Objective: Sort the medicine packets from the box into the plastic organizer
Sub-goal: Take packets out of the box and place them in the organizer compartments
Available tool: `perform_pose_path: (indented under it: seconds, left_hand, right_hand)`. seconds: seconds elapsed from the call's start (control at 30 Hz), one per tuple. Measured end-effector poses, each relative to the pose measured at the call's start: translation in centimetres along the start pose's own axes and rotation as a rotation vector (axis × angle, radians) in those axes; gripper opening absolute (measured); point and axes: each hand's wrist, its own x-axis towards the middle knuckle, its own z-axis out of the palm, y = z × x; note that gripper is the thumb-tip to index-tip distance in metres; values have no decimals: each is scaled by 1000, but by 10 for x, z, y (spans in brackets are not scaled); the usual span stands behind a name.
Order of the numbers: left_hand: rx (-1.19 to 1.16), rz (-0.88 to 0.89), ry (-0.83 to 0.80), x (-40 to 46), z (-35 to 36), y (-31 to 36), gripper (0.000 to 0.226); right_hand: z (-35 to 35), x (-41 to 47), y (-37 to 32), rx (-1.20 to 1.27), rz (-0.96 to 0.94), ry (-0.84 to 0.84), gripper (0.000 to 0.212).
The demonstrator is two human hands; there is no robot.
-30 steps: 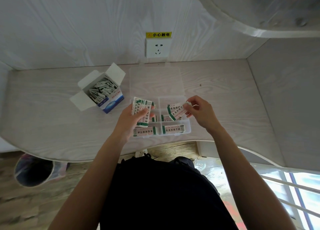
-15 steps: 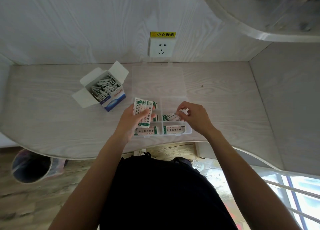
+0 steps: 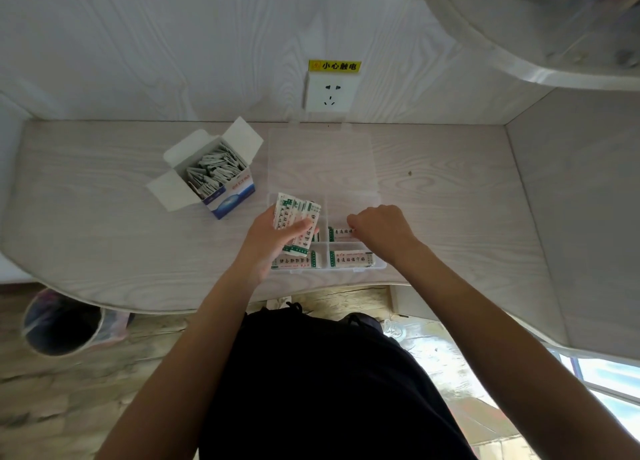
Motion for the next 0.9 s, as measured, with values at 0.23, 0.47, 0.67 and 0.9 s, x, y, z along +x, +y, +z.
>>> perform_pose_path:
  seconds: [0.23, 0.47, 0.67, 0.9]
  left_hand:
    - [-160, -55, -86, -2, 7, 9, 32]
    - [-105, -44, -105, 1, 9, 11, 32]
    - [-30, -9, -104, -1, 11, 12, 30]
    - [71, -14, -44, 4, 16, 5, 38]
  right_hand:
    - [6, -2, 3, 118, -81, 26, 33]
    - [12, -6, 4, 169, -54, 38, 36]
    - [17, -17, 4, 191, -35, 131, 32]
    - [-5, -21, -11, 1323, 363, 386, 22]
